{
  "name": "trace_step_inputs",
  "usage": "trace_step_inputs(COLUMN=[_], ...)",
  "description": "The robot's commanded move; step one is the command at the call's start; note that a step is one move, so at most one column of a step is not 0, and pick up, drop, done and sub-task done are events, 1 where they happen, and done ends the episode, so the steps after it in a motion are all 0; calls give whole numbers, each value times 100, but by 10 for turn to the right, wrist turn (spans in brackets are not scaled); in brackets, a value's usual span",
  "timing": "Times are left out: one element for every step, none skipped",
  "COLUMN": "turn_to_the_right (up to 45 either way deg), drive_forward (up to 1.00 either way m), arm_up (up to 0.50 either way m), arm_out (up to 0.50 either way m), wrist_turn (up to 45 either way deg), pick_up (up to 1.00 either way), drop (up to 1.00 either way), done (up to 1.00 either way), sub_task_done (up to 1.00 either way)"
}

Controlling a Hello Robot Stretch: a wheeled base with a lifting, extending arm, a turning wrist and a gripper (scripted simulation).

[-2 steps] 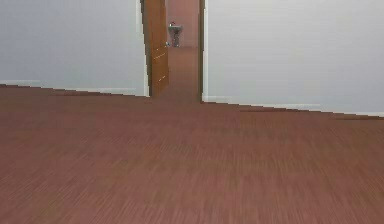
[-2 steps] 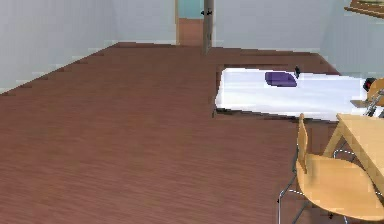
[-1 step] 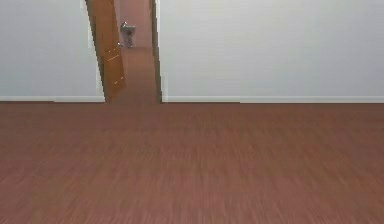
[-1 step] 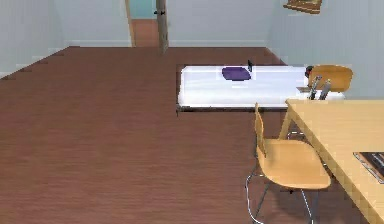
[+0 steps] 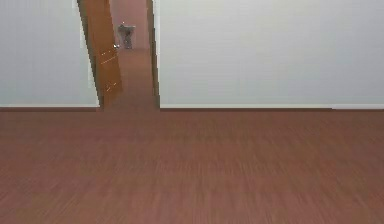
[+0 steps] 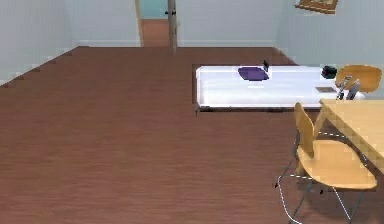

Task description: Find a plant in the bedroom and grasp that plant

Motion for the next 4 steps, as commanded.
trace_step_inputs(turn_to_the_right=[-450, -390, 0, -450], drive_forward=[0, 0, 25, 0], arm_up=[0, 0, 0, 0], arm_out=[0, 0, 0, 0], wrist_turn=[0, 0, 0, 0], pick_up=[0, 0, 0, 0], drop=[0, 0, 0, 0], done=[0, 0, 0, 0], sub_task_done=[0, 0, 0, 0])
